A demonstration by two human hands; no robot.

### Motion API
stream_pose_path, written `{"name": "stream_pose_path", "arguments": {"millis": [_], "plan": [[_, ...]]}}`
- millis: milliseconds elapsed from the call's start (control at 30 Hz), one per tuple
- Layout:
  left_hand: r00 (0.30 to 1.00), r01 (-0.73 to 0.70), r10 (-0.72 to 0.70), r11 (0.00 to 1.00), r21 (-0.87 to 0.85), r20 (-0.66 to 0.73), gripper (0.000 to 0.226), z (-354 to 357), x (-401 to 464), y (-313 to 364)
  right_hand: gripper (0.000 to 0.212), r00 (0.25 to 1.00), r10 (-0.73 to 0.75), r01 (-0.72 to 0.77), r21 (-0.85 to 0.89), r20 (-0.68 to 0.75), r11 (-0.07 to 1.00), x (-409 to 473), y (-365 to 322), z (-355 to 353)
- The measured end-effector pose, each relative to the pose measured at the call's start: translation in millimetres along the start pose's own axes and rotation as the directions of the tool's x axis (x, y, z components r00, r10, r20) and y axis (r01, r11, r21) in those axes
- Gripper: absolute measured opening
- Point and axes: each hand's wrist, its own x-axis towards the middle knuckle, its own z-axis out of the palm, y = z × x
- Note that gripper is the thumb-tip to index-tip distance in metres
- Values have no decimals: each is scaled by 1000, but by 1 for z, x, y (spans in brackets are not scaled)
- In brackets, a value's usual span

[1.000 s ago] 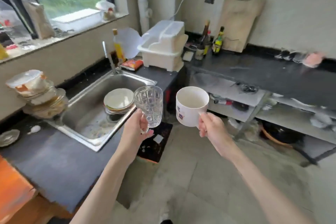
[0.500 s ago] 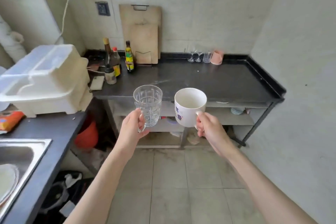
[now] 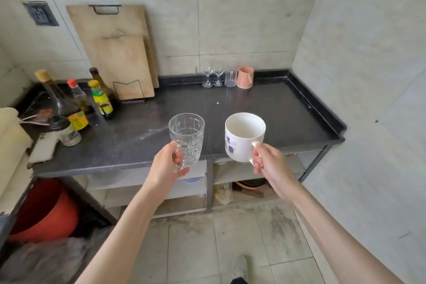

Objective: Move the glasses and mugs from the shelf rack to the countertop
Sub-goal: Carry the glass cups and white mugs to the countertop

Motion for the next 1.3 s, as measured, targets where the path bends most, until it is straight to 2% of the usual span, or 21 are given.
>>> {"name": "stream_pose_path", "arguments": {"millis": [167, 400, 500, 800, 967, 1100, 1300], "plan": [[998, 46, -48, 999, -29, -47, 24, 66, 71, 21, 28, 999, 18, -17, -18, 40, 1000, 92, -21, -40], [997, 63, -56, 988, 138, -54, 43, 116, 151, 31, 31, 992, 95, -97, 17, 81, 995, 201, -25, -69], [996, 70, -57, 978, 197, -70, 37, 124, 184, 31, 32, 985, 134, -133, -15, 110, 991, 239, -21, -68], [992, 122, -124, 964, 236, -9, 23, 123, 324, 34, 34, 965, 229, -225, -39, 129, 973, 381, -10, -18], [986, 160, -166, 950, 267, 3, 31, 120, 413, 29, 33, 948, 285, -289, 3, 140, 957, 460, 1, 21], [981, 177, -193, 942, 286, 30, 24, 118, 473, 20, 30, 926, 327, -336, 17, 189, 942, 511, 14, 39], [976, 197, -214, 947, 255, 42, 31, 121, 521, 2, 29, 908, 358, -374, 33, 216, 927, 561, 32, 59]]}}
